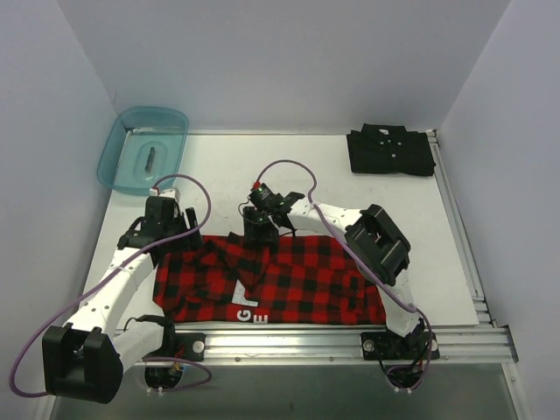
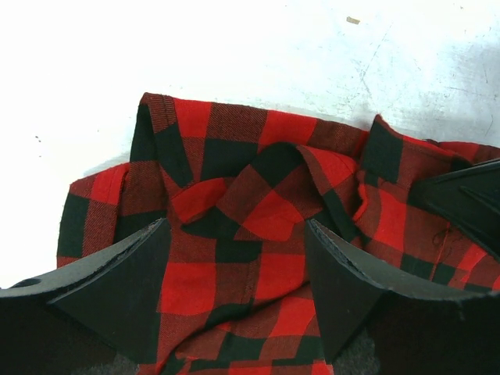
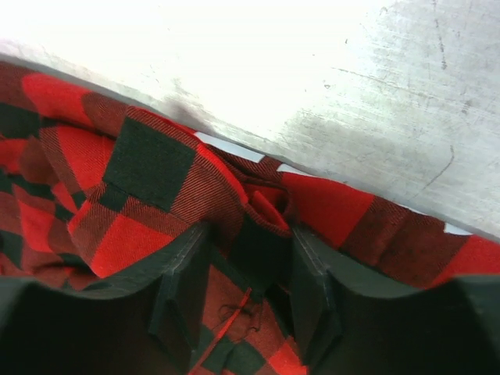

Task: Fold and stack the long sleeve shirts
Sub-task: Fold the shirt

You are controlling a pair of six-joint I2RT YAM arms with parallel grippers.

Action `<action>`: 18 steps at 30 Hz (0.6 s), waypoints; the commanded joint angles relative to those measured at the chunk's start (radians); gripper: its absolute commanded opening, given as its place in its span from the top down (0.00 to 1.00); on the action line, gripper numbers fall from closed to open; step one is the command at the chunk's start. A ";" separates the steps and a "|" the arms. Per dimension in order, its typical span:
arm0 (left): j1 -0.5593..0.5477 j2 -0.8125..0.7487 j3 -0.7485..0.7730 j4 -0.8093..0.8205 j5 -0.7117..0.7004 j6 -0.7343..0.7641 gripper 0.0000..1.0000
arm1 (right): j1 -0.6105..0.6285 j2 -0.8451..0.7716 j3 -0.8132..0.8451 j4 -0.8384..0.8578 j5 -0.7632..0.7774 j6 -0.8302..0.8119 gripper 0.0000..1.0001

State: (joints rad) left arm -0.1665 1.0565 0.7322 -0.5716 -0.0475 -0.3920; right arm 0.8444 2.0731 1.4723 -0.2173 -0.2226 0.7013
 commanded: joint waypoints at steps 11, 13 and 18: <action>0.018 -0.009 0.007 0.047 0.026 0.015 0.22 | 0.007 -0.116 0.043 -0.027 0.043 -0.065 0.78; 0.018 -0.006 0.007 0.047 0.028 0.015 0.22 | 0.013 -0.130 0.042 -0.033 0.049 -0.072 0.86; 0.019 -0.006 0.007 0.049 0.029 0.015 0.22 | 0.038 -0.192 0.034 -0.040 0.068 -0.088 0.87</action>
State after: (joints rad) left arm -0.1543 1.0565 0.7315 -0.5713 -0.0330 -0.3874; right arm 0.8600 1.9705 1.4803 -0.2268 -0.1852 0.6399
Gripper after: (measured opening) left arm 0.779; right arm 0.141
